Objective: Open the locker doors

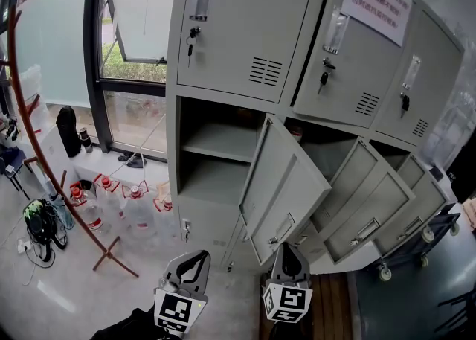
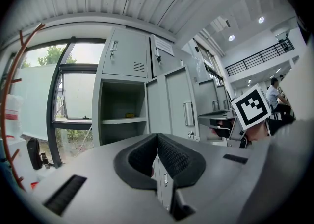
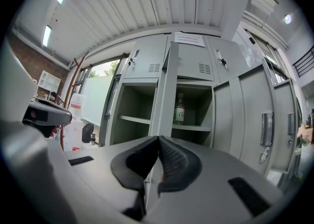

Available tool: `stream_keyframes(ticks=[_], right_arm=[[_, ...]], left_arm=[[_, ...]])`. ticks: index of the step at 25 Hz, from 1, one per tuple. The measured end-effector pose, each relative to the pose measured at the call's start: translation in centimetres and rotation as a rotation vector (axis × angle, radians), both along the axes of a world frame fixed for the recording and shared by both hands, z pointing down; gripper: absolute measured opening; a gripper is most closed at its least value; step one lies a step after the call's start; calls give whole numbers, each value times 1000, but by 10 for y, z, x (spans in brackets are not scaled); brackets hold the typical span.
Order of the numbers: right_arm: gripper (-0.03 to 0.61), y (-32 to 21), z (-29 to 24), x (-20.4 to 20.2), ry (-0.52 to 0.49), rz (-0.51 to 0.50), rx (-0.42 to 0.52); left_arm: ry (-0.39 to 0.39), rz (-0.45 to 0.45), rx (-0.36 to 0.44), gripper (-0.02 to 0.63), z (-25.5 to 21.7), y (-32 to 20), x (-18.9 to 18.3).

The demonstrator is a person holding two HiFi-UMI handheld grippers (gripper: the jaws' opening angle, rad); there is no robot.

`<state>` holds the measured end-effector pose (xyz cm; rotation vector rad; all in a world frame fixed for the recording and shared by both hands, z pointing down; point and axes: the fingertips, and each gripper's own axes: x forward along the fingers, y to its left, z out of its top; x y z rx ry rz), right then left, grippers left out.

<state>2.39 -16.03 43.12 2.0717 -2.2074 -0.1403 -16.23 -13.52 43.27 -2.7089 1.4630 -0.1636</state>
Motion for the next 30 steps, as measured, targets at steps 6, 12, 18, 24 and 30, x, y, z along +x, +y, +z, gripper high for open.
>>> stream_keyframes(ticks=[6,12,18,24,30], right_arm=[[15,4,-3,1,5,-4,8],[15,28,-8,-7,8,-36,17],[15,67,-2,-11,-10,-50,18],[15,104,2,-12,-22,-67,25],[15,136,17,-13,-36,-77,17]], left_arm=[[-2,-3,11,25,-3,1,2],[-2,4,26,25,-8,11,8],[-4,18,38,25,-10,32,17],[-8,21,37,25,-7,58,24],[-7,21,37,25,-2,87,27]])
